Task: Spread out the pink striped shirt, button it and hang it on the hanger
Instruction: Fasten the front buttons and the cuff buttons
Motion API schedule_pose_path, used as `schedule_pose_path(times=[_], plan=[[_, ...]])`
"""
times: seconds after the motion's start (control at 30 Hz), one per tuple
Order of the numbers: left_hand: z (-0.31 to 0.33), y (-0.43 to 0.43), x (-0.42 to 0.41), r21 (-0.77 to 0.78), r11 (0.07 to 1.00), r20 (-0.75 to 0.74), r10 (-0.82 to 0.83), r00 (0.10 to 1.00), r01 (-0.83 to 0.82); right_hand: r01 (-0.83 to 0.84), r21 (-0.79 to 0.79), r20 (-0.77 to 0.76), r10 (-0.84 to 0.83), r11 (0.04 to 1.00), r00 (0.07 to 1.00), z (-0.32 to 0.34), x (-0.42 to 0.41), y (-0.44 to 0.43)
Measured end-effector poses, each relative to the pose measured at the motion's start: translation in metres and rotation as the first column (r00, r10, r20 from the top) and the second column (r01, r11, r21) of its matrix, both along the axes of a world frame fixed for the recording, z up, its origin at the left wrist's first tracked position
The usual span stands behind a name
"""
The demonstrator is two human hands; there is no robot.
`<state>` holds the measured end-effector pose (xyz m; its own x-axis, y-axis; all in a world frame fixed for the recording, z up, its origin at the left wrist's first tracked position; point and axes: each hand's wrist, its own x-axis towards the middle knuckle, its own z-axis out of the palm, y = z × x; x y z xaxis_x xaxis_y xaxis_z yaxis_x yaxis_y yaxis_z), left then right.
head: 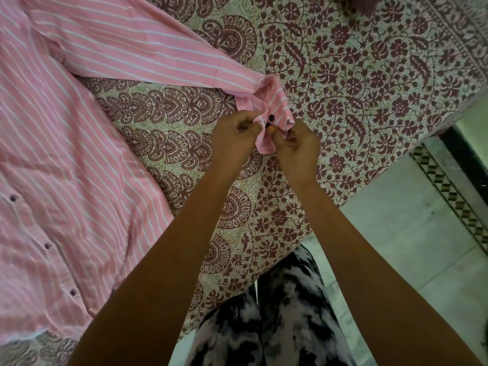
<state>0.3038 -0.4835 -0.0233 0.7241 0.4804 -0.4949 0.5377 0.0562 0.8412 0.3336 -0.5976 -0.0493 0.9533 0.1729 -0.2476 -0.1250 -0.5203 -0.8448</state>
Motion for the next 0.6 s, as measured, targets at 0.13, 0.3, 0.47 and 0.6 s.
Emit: schedule_pose_path(times=[0.13, 0.3, 0.47, 0.6], plan=[[0.0024, 0.0029, 0.0045, 0.045, 0.998, -0.032, -0.046, 0.998, 0.047, 0.009, -0.006, 0.032, -0.009, 1.0, 0.999, 0.0005, 0.0018, 0.0015], [0.0051, 0.0034, 0.0077, 0.185, 0.98, -0.025, -0.069, 0.997, 0.073, 0.011, 0.006, 0.063, -0.011, 1.0, 0.998, -0.0006, 0.0022, 0.0037], [0.0053, 0.0036, 0.0079, 0.265, 0.961, -0.031, -0.075, 0.997, 0.08, -0.006, -0.018, 0.09, 0.007, 1.0, 0.996, -0.0005, 0.0016, 0.004], [0.0045, 0.0025, 0.0072, 0.286, 0.952, -0.022, -0.107, 0.994, 0.109, -0.01, -0.016, 0.074, 0.011, 1.0, 0.997, -0.0016, 0.0011, 0.0042]])
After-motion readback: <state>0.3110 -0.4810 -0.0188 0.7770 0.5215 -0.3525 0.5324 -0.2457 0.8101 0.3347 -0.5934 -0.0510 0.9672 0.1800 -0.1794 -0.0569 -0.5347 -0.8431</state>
